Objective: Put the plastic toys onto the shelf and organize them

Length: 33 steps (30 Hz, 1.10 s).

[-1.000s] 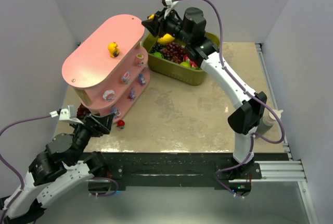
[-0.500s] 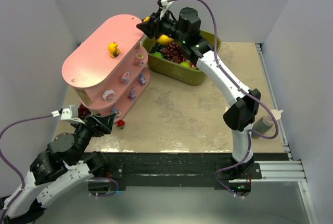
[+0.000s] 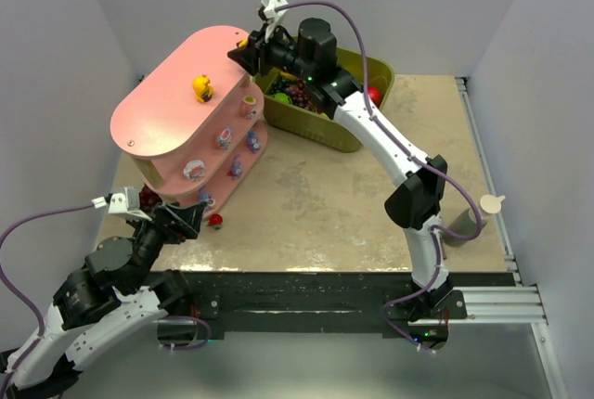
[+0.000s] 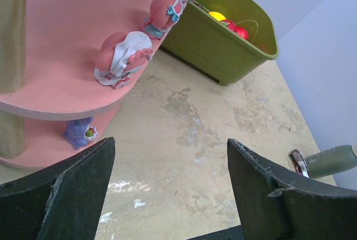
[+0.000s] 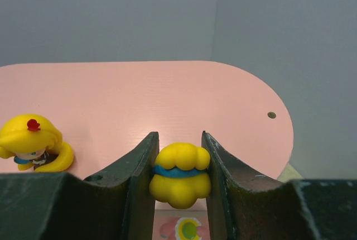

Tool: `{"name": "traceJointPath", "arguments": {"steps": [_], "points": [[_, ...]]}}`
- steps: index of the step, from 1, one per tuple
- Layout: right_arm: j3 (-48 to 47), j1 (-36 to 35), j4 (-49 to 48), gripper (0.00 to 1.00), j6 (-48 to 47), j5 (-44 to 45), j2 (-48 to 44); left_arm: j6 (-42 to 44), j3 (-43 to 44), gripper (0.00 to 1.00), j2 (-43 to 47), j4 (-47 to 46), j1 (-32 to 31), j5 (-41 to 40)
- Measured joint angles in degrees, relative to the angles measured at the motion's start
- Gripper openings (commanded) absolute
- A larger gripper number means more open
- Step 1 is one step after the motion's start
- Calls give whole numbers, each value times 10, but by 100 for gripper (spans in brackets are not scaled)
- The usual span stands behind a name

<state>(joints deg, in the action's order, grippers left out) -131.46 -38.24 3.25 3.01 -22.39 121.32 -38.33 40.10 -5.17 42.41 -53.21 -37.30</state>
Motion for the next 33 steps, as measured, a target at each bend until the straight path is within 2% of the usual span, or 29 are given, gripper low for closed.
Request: {"name": "traceJointPath", "arguments": {"steps": [22, 29, 33], "points": [[-57, -43, 31, 0, -55, 110, 48, -1, 0, 86, 0, 0, 0, -5], [-65, -48, 33, 8, -66, 129, 58, -1, 0, 86, 2, 1, 0, -6], [-68, -49, 34, 16, -70, 138, 59, -1, 0, 86, 2, 1, 0, -7]]}}
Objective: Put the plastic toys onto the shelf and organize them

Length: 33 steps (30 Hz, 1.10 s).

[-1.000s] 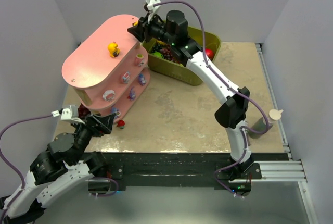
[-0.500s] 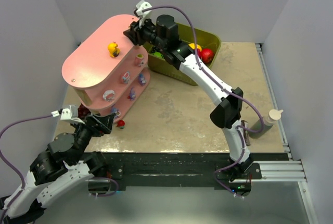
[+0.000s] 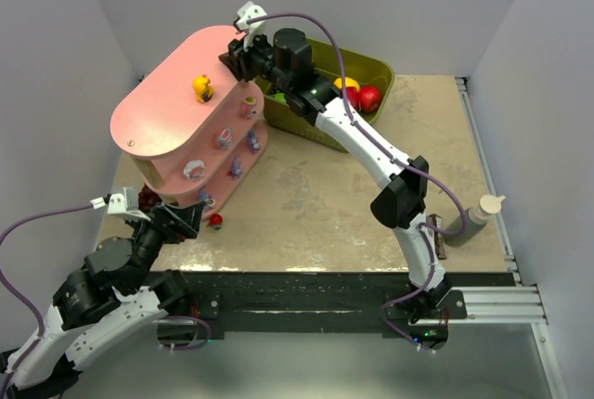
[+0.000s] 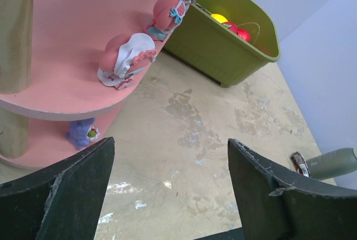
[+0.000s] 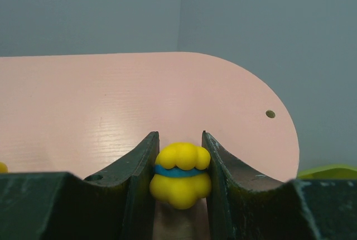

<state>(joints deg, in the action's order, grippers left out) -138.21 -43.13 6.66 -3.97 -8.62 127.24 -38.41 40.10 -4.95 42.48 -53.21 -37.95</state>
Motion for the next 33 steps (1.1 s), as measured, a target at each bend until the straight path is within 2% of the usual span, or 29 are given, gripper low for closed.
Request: {"name": "traceJointPath", "arguments": {"steps": [4, 7, 22, 33], "points": [[-7, -1, 3, 27, -2, 5, 0, 0, 0, 86, 0, 0, 0, -1], [-11, -3, 4, 31, -2, 6, 0, 0, 0, 87, 1, 0, 0, -2], [-15, -4, 11, 33, -6, 6, 0, -1, 0, 87, 6, 2, 0, -6], [-17, -4, 11, 38, -6, 6, 10, -2, 0, 87, 9, 4, 0, -11]]}}
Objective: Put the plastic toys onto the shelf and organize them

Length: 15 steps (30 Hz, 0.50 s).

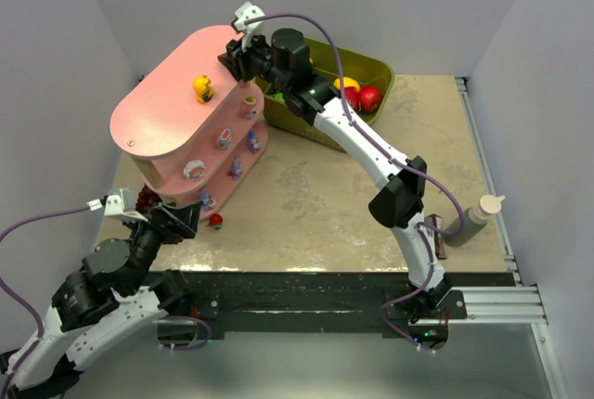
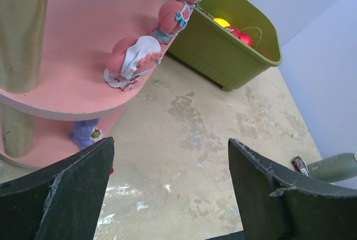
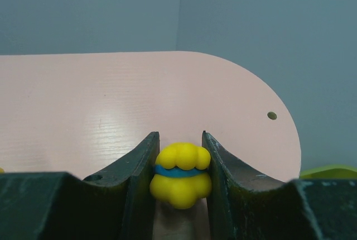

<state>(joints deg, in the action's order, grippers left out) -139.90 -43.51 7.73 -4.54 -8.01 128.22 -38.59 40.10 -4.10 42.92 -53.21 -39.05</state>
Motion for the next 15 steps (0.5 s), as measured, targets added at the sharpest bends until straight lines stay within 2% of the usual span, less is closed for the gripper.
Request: {"name": "traceJointPath", "arguments": {"steps": [6, 15], "points": [[0, 0, 0, 54, 0, 0, 0, 0, 0, 87, 1, 0, 0, 0], [0, 0, -1, 60, 0, 0, 0, 0, 0, 87, 1, 0, 0, 0]]}}
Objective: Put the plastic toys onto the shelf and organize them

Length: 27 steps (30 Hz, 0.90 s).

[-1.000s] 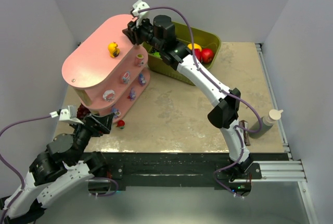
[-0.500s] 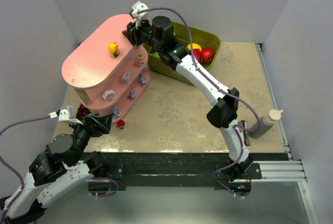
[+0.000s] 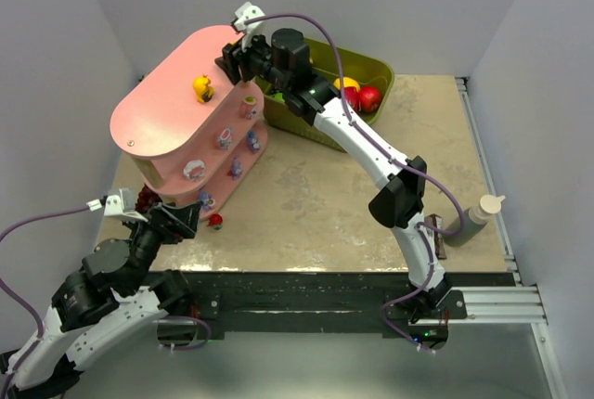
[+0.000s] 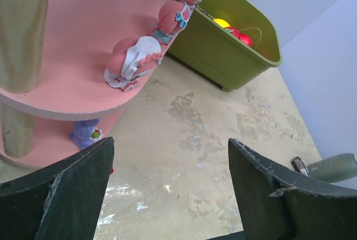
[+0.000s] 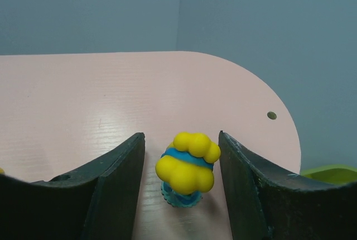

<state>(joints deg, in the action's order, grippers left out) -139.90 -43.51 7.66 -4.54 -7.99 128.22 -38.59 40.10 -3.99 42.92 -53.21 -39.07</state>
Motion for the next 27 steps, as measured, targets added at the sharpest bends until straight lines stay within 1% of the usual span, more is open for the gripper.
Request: {"name": "traceJointPath", "arguments": {"steps": [7, 11, 17, 27], "points": [[0, 0, -1, 62, 0, 0, 0, 0, 0, 87, 0, 0, 0, 0], [0, -1, -4, 66, 0, 7, 0, 0, 0, 87, 0, 0, 0, -1], [0, -1, -12, 69, 0, 12, 0, 0, 0, 87, 0, 0, 0, -1], [0, -1, -25, 70, 1, 25, -6, -2, 0, 87, 0, 0, 0, -2]]}}
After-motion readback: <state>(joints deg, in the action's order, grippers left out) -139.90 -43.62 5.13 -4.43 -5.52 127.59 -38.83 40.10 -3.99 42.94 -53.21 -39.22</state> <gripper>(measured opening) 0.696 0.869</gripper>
